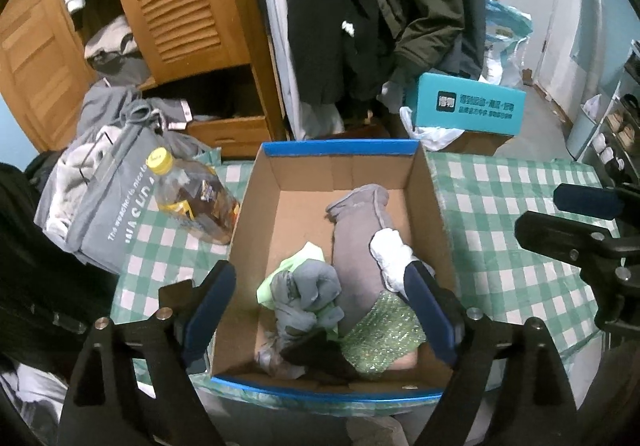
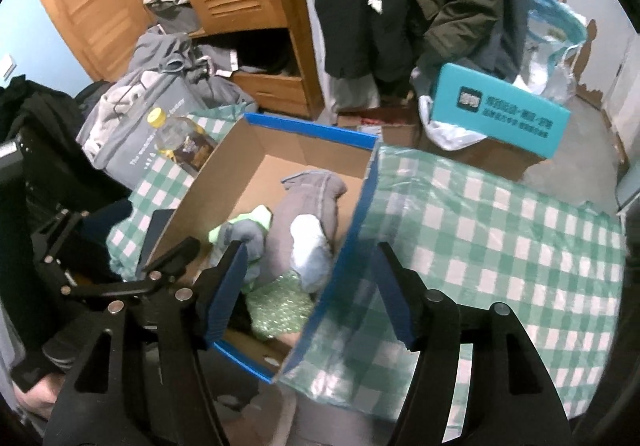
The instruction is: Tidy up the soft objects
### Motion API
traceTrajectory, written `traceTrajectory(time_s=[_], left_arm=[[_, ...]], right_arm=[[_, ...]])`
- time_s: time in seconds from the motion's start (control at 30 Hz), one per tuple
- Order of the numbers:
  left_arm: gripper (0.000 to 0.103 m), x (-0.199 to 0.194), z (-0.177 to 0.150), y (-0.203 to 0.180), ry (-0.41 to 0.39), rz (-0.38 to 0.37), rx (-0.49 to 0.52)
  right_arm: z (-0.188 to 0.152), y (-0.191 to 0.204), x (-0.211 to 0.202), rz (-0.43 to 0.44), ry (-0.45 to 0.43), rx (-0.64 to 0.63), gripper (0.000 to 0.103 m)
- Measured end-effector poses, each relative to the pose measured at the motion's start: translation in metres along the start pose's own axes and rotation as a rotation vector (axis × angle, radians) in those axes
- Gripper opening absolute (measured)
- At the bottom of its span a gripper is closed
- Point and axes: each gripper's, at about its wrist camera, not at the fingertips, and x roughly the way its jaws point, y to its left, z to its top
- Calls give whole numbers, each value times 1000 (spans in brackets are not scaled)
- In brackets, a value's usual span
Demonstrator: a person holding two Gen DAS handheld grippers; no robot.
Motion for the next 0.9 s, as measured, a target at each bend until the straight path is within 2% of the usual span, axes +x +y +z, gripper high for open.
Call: traceTrajectory(time_s=[0.17, 0.37, 0.5, 0.73, 0.9], left_arm=[[89, -7, 0, -7, -8, 0, 10], [93, -17, -1, -17, -14, -18, 28], [99, -23, -1, -25, -30, -28, 42], [100, -26, 1, -42, -33, -45, 66], [100, -16, 1, -51, -7, -44, 76]], right_arm=[[-11, -11, -17, -56, -33, -15, 65], [-22, -25, -31, -62, -70, -1, 65], [-30, -34, -35, -80, -77, 0, 65], [-42, -52, -36, -111, -84, 4, 65], [-47, -66, -33, -127, -78, 21, 65]])
